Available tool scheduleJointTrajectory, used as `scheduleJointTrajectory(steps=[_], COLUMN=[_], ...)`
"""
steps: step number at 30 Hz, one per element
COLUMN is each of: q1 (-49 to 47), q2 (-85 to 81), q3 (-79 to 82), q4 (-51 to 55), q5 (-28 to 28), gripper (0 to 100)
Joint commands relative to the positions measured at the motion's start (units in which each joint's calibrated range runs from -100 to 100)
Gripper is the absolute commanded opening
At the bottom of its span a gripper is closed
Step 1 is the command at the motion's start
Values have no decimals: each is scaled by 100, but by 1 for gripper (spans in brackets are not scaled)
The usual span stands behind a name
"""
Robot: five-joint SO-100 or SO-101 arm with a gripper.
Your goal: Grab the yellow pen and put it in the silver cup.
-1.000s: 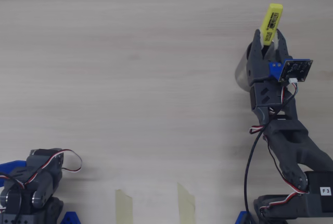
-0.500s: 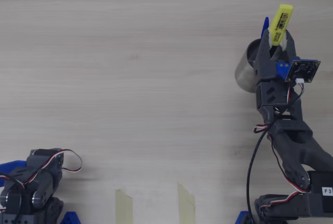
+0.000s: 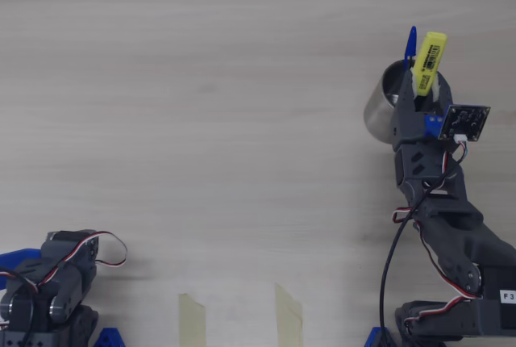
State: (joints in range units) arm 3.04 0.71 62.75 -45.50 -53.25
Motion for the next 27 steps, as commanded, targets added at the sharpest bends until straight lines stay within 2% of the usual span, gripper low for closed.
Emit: scheduleJointTrajectory(steps=[1, 13, 27], q1=[12, 30, 21], q2=[-17, -100, -100], q3=[-35, 706, 679], q4=[-13, -5, -13], q5=[50, -8, 3], gripper=[4, 4, 5])
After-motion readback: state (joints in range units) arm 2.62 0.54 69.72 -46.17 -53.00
